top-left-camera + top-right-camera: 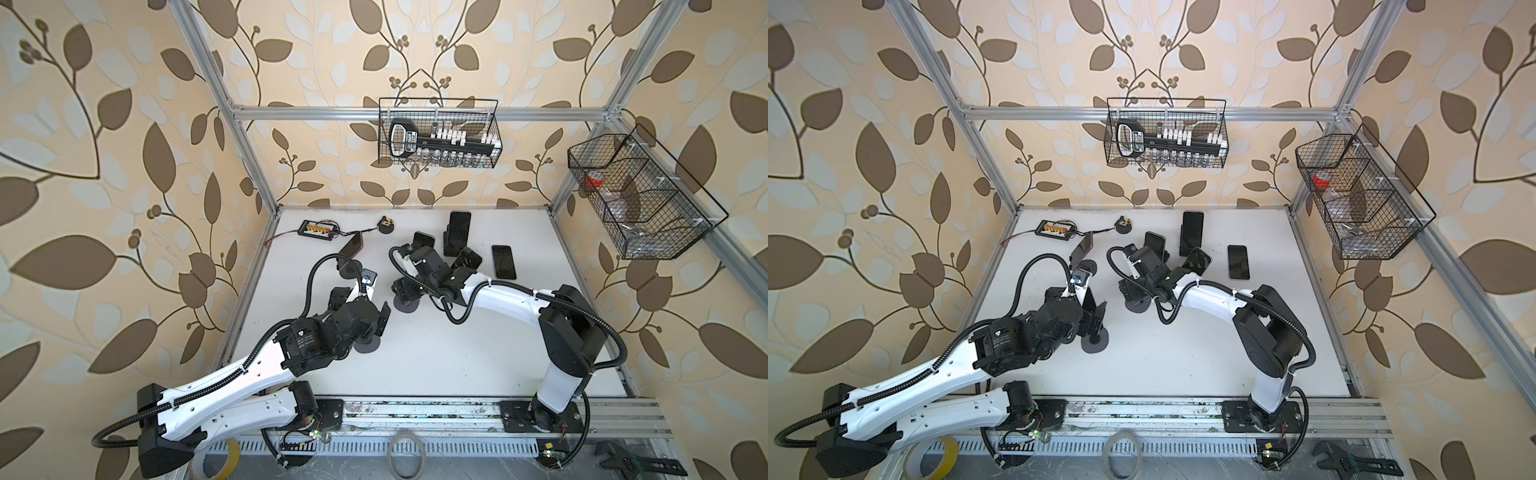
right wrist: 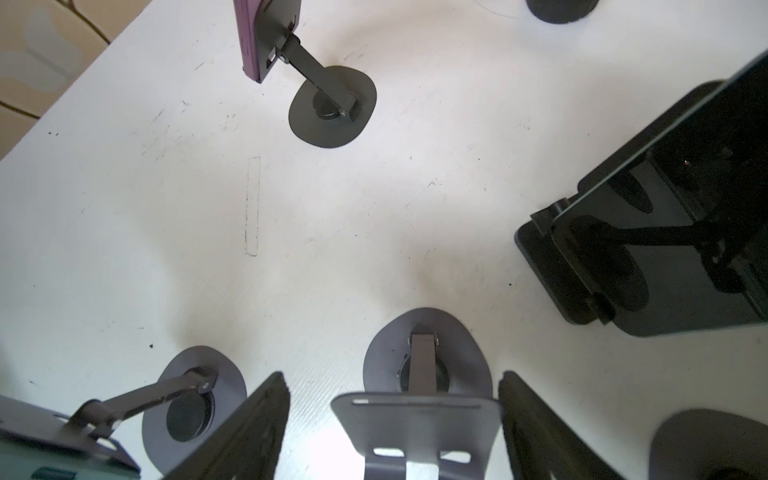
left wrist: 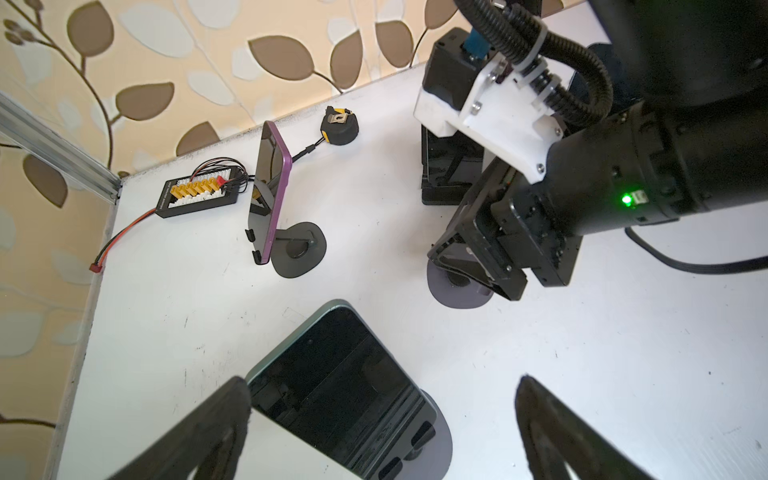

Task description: Remove the phone from the phone stand

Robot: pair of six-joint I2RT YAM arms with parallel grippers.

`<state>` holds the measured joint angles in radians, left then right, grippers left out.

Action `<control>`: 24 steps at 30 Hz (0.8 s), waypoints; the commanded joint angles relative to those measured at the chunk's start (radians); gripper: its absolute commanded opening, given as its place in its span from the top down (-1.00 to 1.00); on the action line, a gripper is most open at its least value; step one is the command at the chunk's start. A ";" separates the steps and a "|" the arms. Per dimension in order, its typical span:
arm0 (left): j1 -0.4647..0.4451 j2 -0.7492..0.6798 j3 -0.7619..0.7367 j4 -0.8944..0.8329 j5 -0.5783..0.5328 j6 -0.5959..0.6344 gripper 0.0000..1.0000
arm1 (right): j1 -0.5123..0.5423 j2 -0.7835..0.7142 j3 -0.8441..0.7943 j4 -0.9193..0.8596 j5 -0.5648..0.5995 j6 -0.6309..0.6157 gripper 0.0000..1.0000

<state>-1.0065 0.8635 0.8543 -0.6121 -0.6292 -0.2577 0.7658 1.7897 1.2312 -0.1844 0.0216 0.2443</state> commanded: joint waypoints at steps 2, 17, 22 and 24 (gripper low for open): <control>0.005 -0.032 -0.008 0.034 -0.033 0.022 -0.98 | 0.008 0.030 0.034 -0.005 0.024 0.013 -0.46; 0.006 -0.087 -0.024 0.030 -0.067 0.063 -0.98 | 0.019 0.047 0.057 -0.002 0.071 0.036 -0.23; 0.005 -0.084 -0.019 0.058 -0.058 0.084 -0.98 | 0.018 0.083 0.094 -0.006 0.076 0.053 -0.21; 0.005 -0.081 -0.016 0.068 -0.048 0.084 -0.98 | 0.019 0.099 0.116 -0.006 0.077 0.059 -0.19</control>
<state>-1.0065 0.7898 0.8303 -0.5903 -0.6559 -0.1883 0.7788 1.8572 1.2938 -0.1875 0.0803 0.2840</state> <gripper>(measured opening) 0.989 0.603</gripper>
